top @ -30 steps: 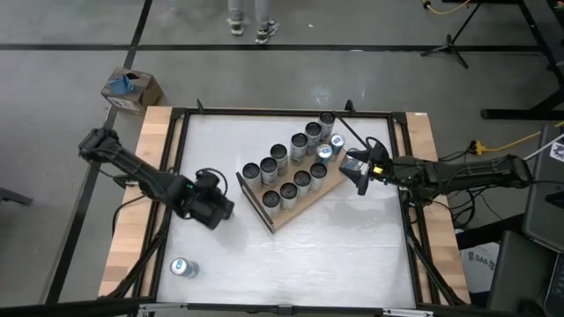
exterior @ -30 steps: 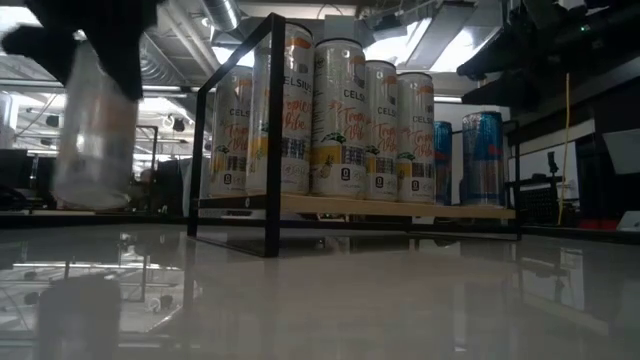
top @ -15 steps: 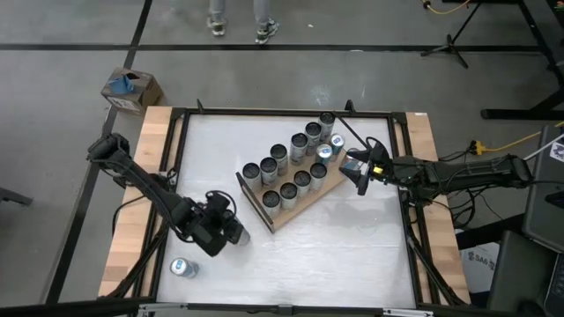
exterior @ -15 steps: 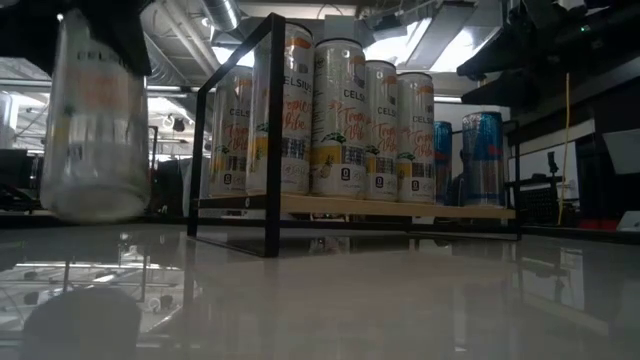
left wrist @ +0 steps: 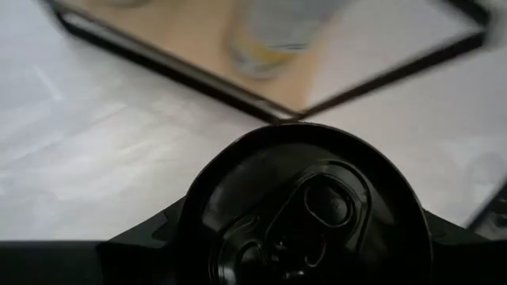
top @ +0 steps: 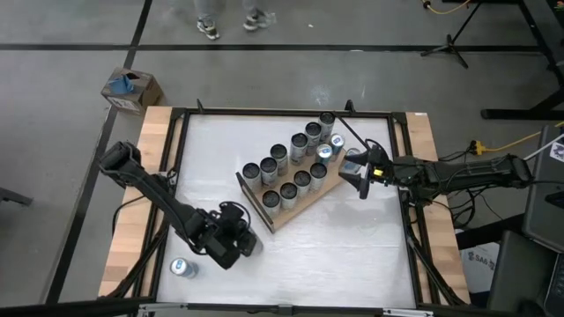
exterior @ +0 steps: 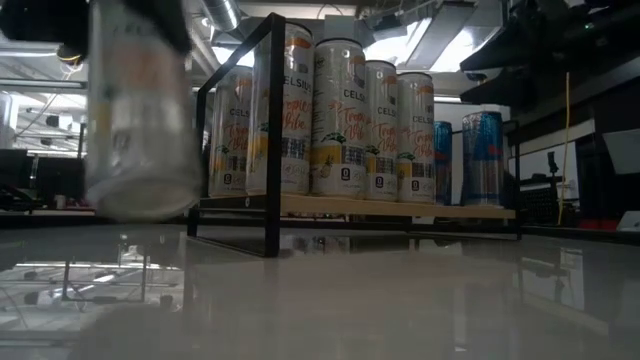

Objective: Place canned beverage on shelf
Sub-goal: Put the white yellow soda can on the shelf

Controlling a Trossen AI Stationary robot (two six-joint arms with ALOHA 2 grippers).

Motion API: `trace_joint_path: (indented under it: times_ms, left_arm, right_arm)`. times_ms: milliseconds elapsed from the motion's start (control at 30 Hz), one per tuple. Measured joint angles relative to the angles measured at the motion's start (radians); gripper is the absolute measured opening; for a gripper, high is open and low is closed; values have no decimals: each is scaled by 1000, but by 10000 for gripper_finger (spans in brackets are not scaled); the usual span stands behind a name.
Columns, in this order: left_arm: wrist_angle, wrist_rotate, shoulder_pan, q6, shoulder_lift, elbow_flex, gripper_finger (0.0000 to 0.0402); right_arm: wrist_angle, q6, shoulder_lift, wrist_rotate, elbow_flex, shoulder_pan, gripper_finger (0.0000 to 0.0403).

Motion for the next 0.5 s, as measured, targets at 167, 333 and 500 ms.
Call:
trace_joint_path:
  times_ms: [167, 333, 500]
  left_arm:
    - [1, 0, 0, 81, 88, 158, 243]
    - [0, 14, -1, 138, 191, 329, 243]
    - [-1, 21, -1, 195, 302, 485, 243]
  right_arm:
    - [0, 0, 0, -16, 0, 0, 324]
    - [0, 0, 0, -16, 0, 0, 324]
    - [-1, 0, 0, -16, 0, 0, 324]
